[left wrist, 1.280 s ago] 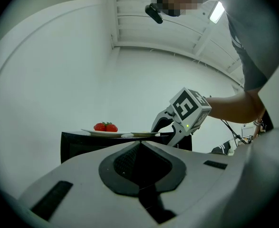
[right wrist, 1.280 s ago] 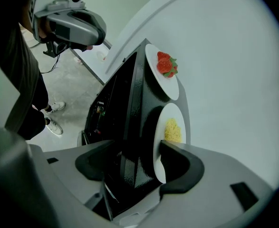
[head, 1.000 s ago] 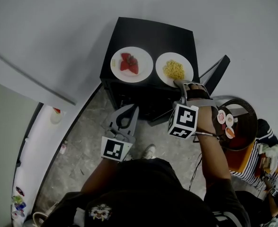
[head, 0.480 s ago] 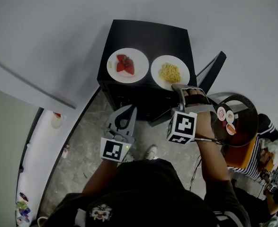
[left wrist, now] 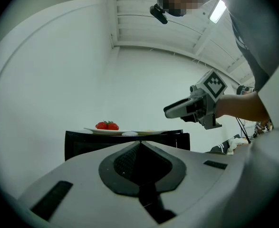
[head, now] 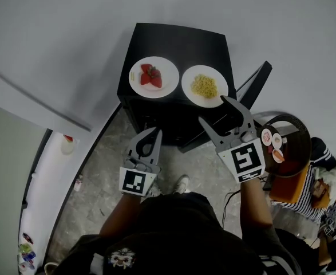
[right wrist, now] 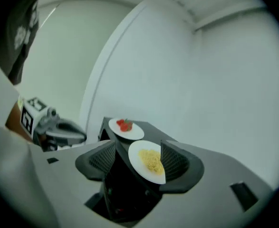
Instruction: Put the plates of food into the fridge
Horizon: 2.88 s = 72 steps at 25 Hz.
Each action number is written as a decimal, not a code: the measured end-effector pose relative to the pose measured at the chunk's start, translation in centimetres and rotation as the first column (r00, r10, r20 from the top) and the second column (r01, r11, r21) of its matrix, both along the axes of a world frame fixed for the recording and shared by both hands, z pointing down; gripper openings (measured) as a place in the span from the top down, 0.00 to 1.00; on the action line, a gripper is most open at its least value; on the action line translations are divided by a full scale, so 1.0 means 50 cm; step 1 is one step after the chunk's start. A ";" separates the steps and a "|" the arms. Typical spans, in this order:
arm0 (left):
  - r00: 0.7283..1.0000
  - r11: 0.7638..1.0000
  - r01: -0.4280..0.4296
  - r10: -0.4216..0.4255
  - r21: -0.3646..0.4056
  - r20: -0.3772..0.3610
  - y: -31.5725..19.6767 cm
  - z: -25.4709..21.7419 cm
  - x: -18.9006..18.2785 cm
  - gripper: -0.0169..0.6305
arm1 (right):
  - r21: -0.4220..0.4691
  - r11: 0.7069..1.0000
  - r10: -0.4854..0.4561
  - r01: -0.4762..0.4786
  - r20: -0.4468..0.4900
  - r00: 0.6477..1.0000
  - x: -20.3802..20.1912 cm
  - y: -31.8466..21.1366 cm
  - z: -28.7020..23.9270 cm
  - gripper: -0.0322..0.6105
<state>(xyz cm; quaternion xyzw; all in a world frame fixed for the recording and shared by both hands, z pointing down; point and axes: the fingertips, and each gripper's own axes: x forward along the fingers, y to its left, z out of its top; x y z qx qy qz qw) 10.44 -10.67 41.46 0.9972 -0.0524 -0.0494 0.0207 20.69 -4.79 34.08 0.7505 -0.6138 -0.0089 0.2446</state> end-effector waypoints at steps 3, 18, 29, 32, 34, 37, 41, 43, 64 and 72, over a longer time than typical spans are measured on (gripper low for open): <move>1.000 1.000 -0.002 0.002 -0.010 0.002 0.002 0.004 -0.006 0.94 | 0.249 0.965 0.000 -0.084 0.320 0.947 0.008 0.025 -0.030 0.47; 1.000 1.000 -0.022 0.022 0.000 -0.007 0.025 -0.004 -0.025 0.94 | 0.215 0.694 -0.295 -0.687 0.955 0.001 0.075 0.064 0.112 0.55; 0.992 0.988 -0.114 0.107 0.108 0.070 0.072 0.036 -0.058 0.94 | 0.144 0.605 -0.309 -0.783 0.949 -0.064 0.116 0.055 0.139 0.64; 0.993 0.993 -0.101 0.097 0.057 0.060 0.079 0.041 -0.066 0.94 | 0.137 0.599 -0.308 -0.789 0.949 -0.070 0.116 0.057 0.142 0.69; 0.994 0.995 -0.095 0.093 0.039 0.054 0.078 0.042 -0.066 0.94 | 0.138 0.596 -0.309 -0.791 0.948 -0.068 0.119 0.056 0.143 0.72; 0.989 0.985 -0.129 0.119 0.118 0.089 0.083 0.043 -0.063 0.94 | 0.137 0.596 -0.304 -0.791 0.950 -0.065 0.123 0.048 0.144 0.74; 0.992 0.991 -0.109 0.103 0.080 0.077 0.074 0.047 -0.061 0.94 | 0.119 0.588 -0.290 -0.800 0.954 -0.071 0.125 0.047 0.152 0.82; 0.993 0.992 -0.098 0.092 0.085 0.075 0.064 0.045 -0.060 0.94 | 0.114 0.581 -0.294 -0.806 0.953 -0.077 0.126 0.046 0.155 0.87; 0.992 0.994 -0.090 0.084 0.059 0.093 0.040 0.071 -0.093 0.94 | 0.185 0.537 -0.356 -0.823 0.934 -0.022 0.113 0.065 0.146 0.90; 0.992 0.995 -0.096 0.094 0.017 0.088 0.054 0.070 -0.094 0.94 | 0.246 0.526 -0.425 -0.814 0.905 -0.002 0.072 0.091 0.115 0.90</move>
